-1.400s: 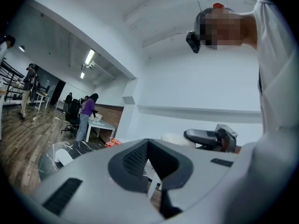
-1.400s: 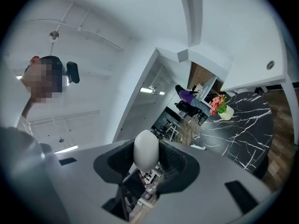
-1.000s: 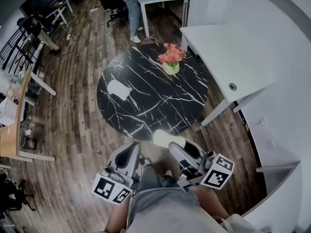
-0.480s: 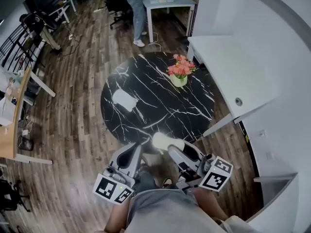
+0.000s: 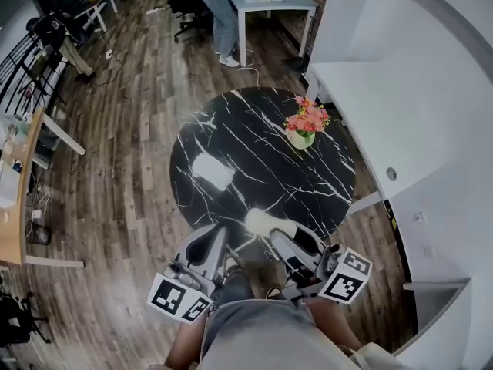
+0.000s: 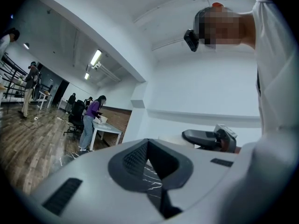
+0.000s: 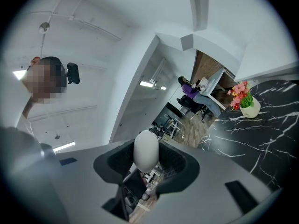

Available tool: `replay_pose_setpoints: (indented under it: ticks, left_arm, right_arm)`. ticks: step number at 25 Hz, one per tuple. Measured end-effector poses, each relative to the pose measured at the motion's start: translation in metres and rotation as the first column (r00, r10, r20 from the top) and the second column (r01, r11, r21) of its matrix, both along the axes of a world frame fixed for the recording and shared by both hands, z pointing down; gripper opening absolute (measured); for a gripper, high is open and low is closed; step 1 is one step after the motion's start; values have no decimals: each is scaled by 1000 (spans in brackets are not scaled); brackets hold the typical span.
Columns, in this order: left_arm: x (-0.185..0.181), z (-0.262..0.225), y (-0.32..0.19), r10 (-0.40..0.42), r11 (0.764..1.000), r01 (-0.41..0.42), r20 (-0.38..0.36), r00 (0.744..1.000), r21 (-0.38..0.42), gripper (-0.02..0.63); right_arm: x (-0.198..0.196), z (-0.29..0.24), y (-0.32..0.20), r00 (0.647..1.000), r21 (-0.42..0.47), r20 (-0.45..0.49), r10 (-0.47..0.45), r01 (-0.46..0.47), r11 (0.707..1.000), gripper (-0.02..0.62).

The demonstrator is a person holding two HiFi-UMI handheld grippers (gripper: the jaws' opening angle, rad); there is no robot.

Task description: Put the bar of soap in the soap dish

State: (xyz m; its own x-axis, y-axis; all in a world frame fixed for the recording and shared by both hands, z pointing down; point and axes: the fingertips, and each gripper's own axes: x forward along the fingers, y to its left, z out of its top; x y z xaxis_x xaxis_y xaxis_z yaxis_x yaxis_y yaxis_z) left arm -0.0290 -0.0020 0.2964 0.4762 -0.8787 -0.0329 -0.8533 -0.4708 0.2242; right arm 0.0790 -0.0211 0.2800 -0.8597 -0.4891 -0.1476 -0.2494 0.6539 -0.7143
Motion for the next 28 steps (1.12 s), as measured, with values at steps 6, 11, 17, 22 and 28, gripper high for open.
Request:
replay_pose_setpoints:
  ticks: [6,11,17,22,28]
  left_arm:
    - [-38,7,-23,44,999,-44,-25,999,-16,3]
    - [-65,13,-40,80,996,-81,-39,996,-25,3]
    - [-78,21,-53,101,994,-103,-54,993,-33,3]
    - [-83,29,-61,91,995,-93,-53,994,-42,3]
    - [-94,35,-66,50,996,-54,-57,997,-66,3]
  right_arm:
    - [-42,2,-19,999,-6,-21,34,-35,999,158]
    - [-67,3,-29,997,-6,-48,62,-63,998,159]
    - [-81,3,-36,992,-8,-91,87,-88,996,158]
    - [-93,12,-47,989,-16,-124,77,-80,997,158]
    - [-106,19,-58,991,-33,-129,42,-46,998,159]
